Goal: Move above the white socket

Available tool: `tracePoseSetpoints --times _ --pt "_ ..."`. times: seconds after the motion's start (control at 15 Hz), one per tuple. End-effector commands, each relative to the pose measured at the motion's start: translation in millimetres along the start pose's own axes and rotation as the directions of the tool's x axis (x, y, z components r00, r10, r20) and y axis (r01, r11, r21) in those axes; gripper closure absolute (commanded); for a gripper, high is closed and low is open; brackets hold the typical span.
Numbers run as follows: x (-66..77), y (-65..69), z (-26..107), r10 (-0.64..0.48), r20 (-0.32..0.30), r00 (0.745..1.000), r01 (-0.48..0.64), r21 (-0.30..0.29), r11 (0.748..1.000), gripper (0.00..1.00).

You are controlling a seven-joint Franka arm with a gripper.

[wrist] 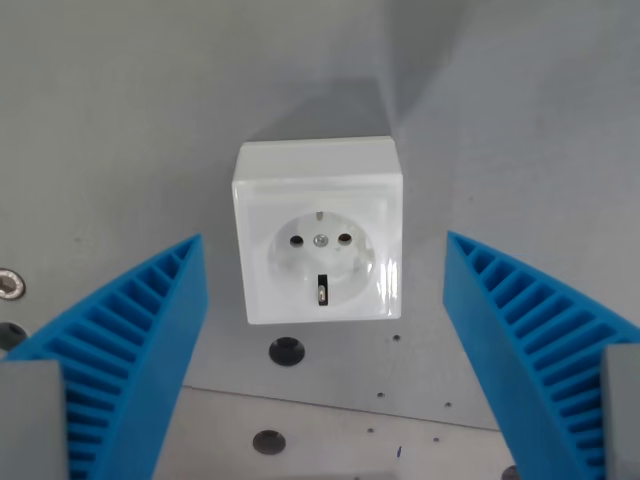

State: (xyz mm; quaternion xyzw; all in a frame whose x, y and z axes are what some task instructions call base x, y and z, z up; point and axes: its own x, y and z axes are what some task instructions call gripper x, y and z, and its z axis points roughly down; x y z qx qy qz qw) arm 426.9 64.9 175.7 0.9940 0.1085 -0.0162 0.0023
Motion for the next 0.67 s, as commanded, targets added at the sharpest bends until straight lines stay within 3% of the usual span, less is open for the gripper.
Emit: tracePoseSetpoints --times 0.07,0.67 --pt "-8.0 -3.5 7.2 -0.03 -0.104 0.994 0.024 -0.05 0.998 0.0" --pt "-12.5 -5.6 14.7 -0.023 -0.103 0.994 0.017 -0.052 0.998 0.0"
